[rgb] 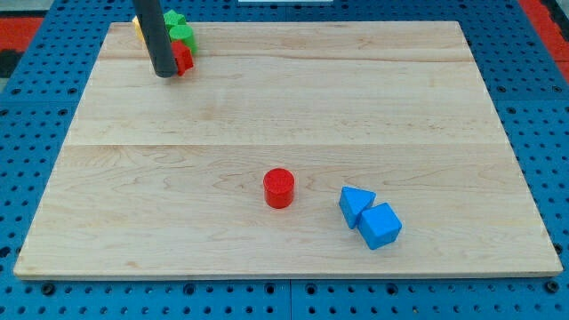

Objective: Move the red circle towards the green circle and red star

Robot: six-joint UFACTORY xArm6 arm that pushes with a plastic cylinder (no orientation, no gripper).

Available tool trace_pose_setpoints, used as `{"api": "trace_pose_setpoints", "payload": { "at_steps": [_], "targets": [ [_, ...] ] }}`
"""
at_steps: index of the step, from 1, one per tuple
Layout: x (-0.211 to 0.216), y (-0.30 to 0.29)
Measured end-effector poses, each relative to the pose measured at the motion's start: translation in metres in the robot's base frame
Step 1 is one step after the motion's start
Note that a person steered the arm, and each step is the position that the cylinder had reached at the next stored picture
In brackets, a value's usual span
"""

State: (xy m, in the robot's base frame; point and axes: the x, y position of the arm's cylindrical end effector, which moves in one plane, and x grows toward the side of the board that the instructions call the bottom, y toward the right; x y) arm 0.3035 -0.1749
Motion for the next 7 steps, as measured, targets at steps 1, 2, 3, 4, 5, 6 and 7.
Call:
{"api": "trace_pose_setpoints", "payload": {
  "at_steps": [1,2,3,4,5,6,7],
  "targets": [
    [0.0,0.0],
    [0.024,0.001],
    [0.099,0.024],
    [0.174,0.058],
    [0.234,0.111],
    [0.266,0.174],
    [0.257,0.188]
  ]
}}
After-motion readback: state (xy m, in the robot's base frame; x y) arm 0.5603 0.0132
